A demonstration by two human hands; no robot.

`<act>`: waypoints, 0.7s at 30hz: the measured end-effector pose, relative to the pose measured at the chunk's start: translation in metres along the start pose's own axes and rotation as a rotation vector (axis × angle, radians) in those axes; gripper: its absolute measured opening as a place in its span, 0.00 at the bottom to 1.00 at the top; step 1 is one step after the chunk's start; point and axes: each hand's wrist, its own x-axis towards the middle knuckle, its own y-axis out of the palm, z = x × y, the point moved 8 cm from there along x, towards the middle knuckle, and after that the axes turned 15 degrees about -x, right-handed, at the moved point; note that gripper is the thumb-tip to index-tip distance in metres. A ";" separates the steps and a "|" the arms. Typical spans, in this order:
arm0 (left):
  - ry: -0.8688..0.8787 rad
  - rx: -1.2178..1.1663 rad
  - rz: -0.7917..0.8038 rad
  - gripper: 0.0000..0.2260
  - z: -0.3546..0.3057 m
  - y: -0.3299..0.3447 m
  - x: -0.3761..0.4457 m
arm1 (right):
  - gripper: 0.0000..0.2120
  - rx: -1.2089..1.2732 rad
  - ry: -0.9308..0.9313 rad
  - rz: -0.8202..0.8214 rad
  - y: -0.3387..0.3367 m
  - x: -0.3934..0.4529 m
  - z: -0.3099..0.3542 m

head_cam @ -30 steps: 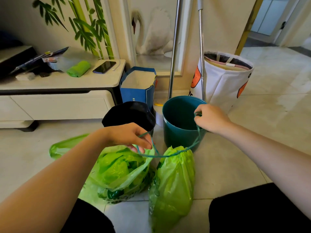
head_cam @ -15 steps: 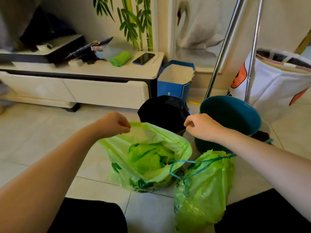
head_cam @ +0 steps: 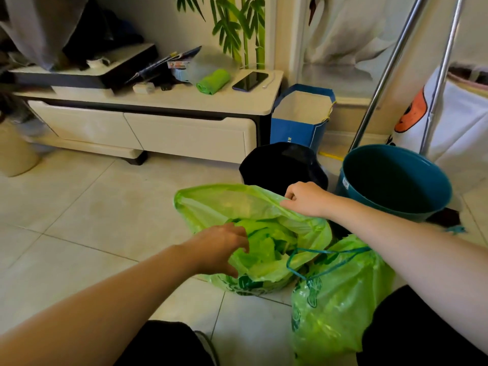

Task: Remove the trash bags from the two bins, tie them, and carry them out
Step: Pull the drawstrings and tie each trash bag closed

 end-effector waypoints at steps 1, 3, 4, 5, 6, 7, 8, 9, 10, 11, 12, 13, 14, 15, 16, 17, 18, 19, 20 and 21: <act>0.044 0.041 0.006 0.25 -0.007 0.007 0.002 | 0.22 -0.005 0.002 -0.003 0.001 0.002 0.003; 0.094 0.091 0.022 0.23 -0.015 0.019 0.005 | 0.22 -0.016 0.009 -0.009 0.003 0.005 0.008; 0.101 0.108 0.037 0.23 -0.017 0.024 0.007 | 0.22 -0.015 0.008 -0.013 0.004 0.007 0.010; 0.103 0.123 0.050 0.21 -0.018 0.027 0.008 | 0.22 -0.007 -0.001 -0.014 0.004 0.009 0.012; 0.103 0.133 0.058 0.19 -0.017 0.028 0.008 | 0.21 0.007 -0.012 -0.014 0.005 0.011 0.015; 0.105 0.132 0.054 0.17 -0.018 0.028 0.008 | 0.19 0.027 -0.021 -0.016 0.005 0.012 0.016; 0.106 0.122 0.044 0.14 -0.018 0.025 0.009 | 0.16 0.047 -0.029 -0.016 0.005 0.012 0.018; 0.106 0.103 0.031 0.11 -0.018 0.023 0.009 | 0.14 0.068 -0.039 -0.019 0.004 0.013 0.019; 0.103 0.079 0.018 0.10 -0.018 0.019 0.009 | 0.13 0.085 -0.048 -0.023 0.003 0.014 0.021; 0.096 0.057 0.006 0.09 -0.018 0.015 0.009 | 0.11 0.101 -0.056 -0.035 0.002 0.014 0.022; 0.088 0.040 -0.007 0.09 -0.018 0.010 0.009 | 0.10 0.114 -0.059 -0.044 0.002 0.015 0.022; 0.079 0.028 -0.022 0.09 -0.017 0.006 0.010 | 0.08 0.127 -0.062 -0.055 0.001 0.016 0.022; 0.065 0.016 -0.035 0.10 -0.015 0.001 0.010 | 0.07 0.136 -0.062 -0.067 -0.001 0.017 0.023; 0.050 -0.002 -0.049 0.10 -0.013 -0.004 0.010 | 0.06 0.149 -0.061 -0.087 -0.004 0.018 0.023; 0.034 -0.024 -0.064 0.11 -0.011 -0.009 0.009 | 0.05 0.164 -0.053 -0.108 -0.007 0.019 0.023; 0.019 -0.049 -0.081 0.11 -0.008 -0.015 0.008 | 0.05 0.187 -0.043 -0.135 -0.010 0.021 0.023; 0.005 -0.076 -0.100 0.12 -0.006 -0.020 0.007 | 0.06 0.208 -0.034 -0.155 -0.013 0.021 0.023; -0.008 -0.104 -0.120 0.12 -0.004 -0.026 0.005 | 0.08 0.225 -0.033 -0.171 -0.016 0.021 0.024; -0.023 -0.134 -0.142 0.12 -0.001 -0.032 0.003 | 0.09 0.239 -0.039 -0.171 -0.017 0.021 0.025; -0.040 -0.162 -0.162 0.12 0.001 -0.037 0.001 | 0.10 0.255 -0.054 -0.168 -0.017 0.020 0.027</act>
